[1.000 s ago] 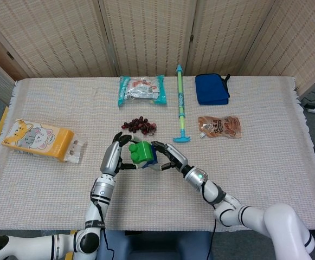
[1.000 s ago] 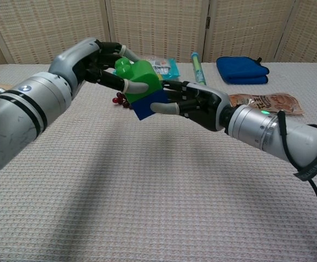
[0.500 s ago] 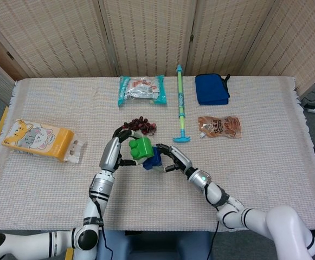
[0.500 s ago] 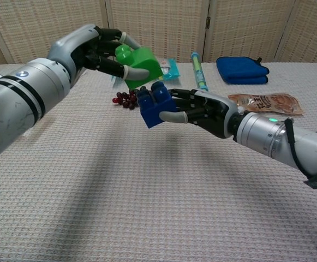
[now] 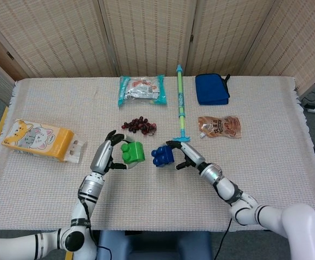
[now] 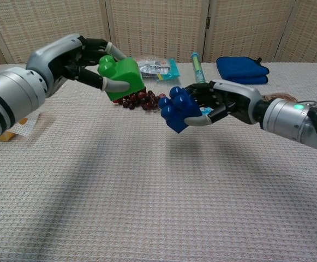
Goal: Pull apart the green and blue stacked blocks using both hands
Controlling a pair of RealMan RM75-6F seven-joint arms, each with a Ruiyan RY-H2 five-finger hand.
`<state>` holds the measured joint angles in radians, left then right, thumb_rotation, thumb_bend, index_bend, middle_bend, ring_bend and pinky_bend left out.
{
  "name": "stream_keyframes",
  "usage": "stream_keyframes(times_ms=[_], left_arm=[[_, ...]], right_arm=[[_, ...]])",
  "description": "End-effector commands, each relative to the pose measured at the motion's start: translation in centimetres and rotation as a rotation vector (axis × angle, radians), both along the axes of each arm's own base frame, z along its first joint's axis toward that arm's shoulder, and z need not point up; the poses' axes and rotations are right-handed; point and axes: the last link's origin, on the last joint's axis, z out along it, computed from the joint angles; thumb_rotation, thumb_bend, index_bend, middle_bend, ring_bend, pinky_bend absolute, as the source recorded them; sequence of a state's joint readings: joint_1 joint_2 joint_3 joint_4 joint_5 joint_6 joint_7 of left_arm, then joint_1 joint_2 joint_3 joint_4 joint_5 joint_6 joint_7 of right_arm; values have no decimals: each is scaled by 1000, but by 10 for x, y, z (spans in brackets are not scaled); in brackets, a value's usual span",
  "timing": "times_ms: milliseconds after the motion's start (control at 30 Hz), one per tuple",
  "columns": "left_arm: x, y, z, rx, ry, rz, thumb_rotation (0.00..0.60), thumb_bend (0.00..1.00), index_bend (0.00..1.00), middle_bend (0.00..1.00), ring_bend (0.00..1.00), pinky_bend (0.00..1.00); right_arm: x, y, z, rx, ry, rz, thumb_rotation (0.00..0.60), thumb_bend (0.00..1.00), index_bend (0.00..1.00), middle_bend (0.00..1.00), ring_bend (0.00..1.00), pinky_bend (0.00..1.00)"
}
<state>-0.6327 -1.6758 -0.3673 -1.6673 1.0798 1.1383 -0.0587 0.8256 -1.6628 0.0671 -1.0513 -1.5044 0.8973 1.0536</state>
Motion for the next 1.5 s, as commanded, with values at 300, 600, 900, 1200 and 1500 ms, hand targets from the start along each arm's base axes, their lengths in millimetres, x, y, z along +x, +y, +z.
stream_keyframes(times_ms=[300,600,900,1200,1500], left_arm=[[-42,-11,-27,-61,-33,-17,600,199,428,722,210,0],[-69,-17,-56,-73,-99,9,600,198,428,721,211,0],[-83,-12,-69,-81,-99,4,600,197,424,722,210,0],[-90,-10,-76,-198,-9,-70,600,189,67,23,0,0],[-86,2,-64,-188,-32,-83,600,180,35,0,0,0]], right_arm=[[-44,28,73,-82,444,67,600,339,844,374,288,96],[-50,41,81,-76,544,74,600,340,844,353,277,96],[-53,40,76,-80,589,71,600,341,844,348,272,96],[-51,37,73,-12,571,60,600,340,127,29,47,23],[-50,35,88,-17,536,56,600,340,0,0,0,0]])
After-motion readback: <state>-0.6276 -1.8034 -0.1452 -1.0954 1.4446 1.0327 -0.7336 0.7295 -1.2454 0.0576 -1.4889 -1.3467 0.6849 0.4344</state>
